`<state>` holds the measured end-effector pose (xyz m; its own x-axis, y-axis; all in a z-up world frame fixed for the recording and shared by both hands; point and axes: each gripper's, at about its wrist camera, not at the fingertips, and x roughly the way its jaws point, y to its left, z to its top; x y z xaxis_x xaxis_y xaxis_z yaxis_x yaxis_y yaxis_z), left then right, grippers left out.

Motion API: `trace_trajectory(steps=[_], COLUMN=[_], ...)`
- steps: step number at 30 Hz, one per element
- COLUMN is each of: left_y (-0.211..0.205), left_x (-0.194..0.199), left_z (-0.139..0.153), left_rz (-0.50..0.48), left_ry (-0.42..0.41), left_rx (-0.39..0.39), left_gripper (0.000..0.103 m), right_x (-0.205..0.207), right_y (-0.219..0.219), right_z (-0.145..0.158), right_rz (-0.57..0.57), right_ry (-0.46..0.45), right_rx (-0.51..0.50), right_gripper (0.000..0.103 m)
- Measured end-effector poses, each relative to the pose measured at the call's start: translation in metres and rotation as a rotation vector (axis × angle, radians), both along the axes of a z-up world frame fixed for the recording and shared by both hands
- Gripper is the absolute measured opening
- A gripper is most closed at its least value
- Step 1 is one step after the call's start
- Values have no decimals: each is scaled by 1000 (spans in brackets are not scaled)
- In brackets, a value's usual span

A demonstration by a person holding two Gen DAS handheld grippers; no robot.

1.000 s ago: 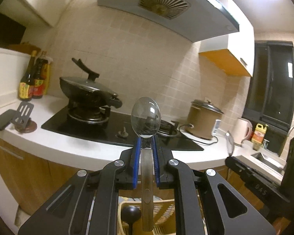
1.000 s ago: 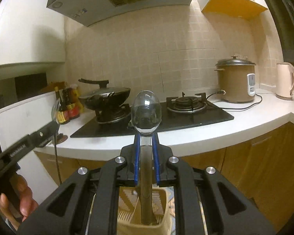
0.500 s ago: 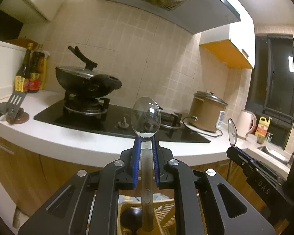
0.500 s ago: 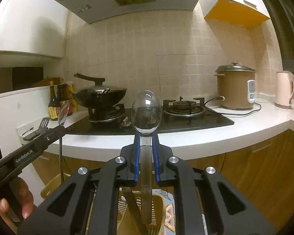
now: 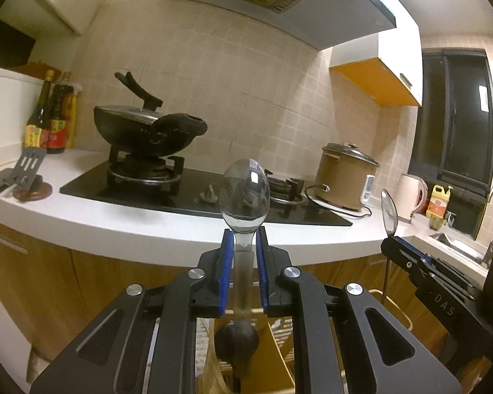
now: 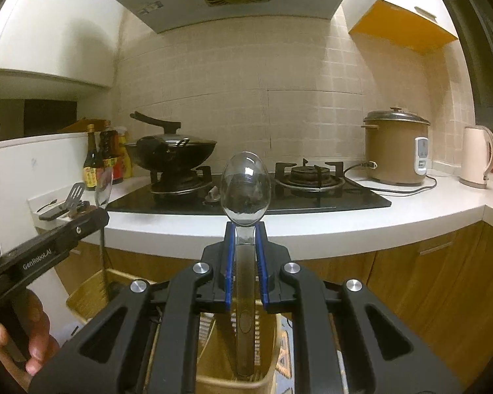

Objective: Organize utensils
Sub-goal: 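Drop the clear spoon into the caddy by opening the left tool, then return the left tool to the table and grasp a wooden chopstick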

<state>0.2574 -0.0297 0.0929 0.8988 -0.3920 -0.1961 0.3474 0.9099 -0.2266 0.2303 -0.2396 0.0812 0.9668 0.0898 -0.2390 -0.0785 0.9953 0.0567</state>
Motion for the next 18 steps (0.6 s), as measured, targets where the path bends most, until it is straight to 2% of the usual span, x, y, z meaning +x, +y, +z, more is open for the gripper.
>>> trace_trajectory(steps=[1,3,12,15,17,18], left_y=[2,6,24,30,34,35], left_x=[-3,-9,-41,-55,-65,-70], left_z=[0,2,16,23,28,31], left_rz=[-5,-7,-13,-17,-22,-23], left_ry=[3,4,6,16,27,34], left_rx=[1,0,6,7,16,25], left_gripper=[23,26,27,32,32,32], right_x=[-2,-8,-31,-46,-55,-63], right_y=[0,0,-7,-7,-10,-11], right_z=[-1,-2,4,12,19,23], right_rz=[12,16,36,44,52,57], right_ry=[13,32,111,129,140,149], right_rx=[1,3,26,13,16,20], right_gripper=[11,11,13,13,16,24])
